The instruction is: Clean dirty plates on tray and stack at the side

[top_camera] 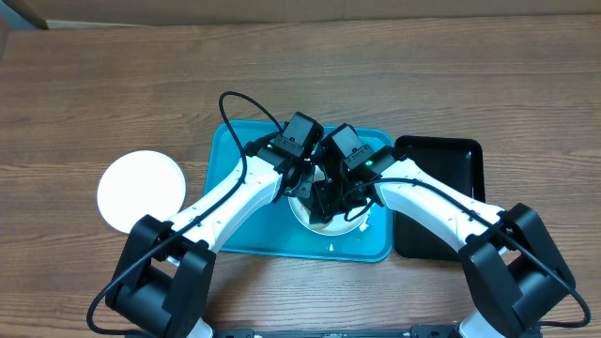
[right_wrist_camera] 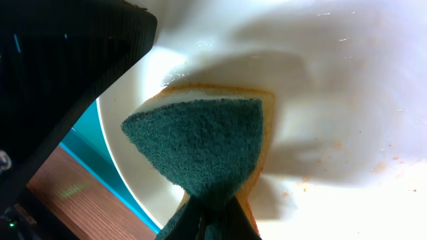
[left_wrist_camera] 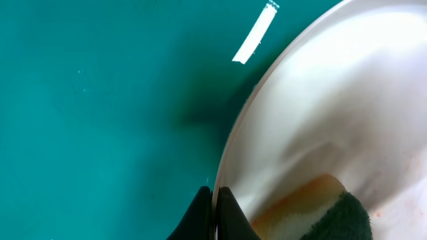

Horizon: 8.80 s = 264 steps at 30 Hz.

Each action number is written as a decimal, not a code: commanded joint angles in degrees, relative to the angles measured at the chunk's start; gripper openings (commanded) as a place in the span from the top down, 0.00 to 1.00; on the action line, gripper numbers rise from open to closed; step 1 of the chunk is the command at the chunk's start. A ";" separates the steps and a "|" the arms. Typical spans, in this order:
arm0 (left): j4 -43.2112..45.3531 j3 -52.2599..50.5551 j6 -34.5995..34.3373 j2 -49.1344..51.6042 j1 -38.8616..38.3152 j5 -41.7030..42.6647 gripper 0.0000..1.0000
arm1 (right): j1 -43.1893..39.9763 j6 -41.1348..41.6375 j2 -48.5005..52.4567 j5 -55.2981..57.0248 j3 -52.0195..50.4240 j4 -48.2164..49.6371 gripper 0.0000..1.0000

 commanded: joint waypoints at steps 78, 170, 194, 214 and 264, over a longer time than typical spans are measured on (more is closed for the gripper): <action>-9.33 0.22 -1.49 -16.04 4.85 -23.78 0.96 | -33.62 -1.11 -17.73 7.02 2.05 -13.16 0.93; -11.98 0.20 -2.51 -10.05 54.36 -16.11 0.96 | -36.89 -5.73 -17.57 8.15 -2.10 -15.67 0.91; -14.43 0.20 1.16 -10.05 53.70 10.58 0.35 | -36.89 -5.70 -17.55 11.37 -2.16 -14.25 0.92; -15.37 0.20 5.22 -10.05 42.53 18.45 0.33 | -36.83 -6.10 -12.37 11.32 -20.57 14.12 0.93; -17.22 0.20 6.08 -10.05 42.23 18.08 0.35 | -36.79 1.88 -6.58 10.08 -21.00 13.53 0.89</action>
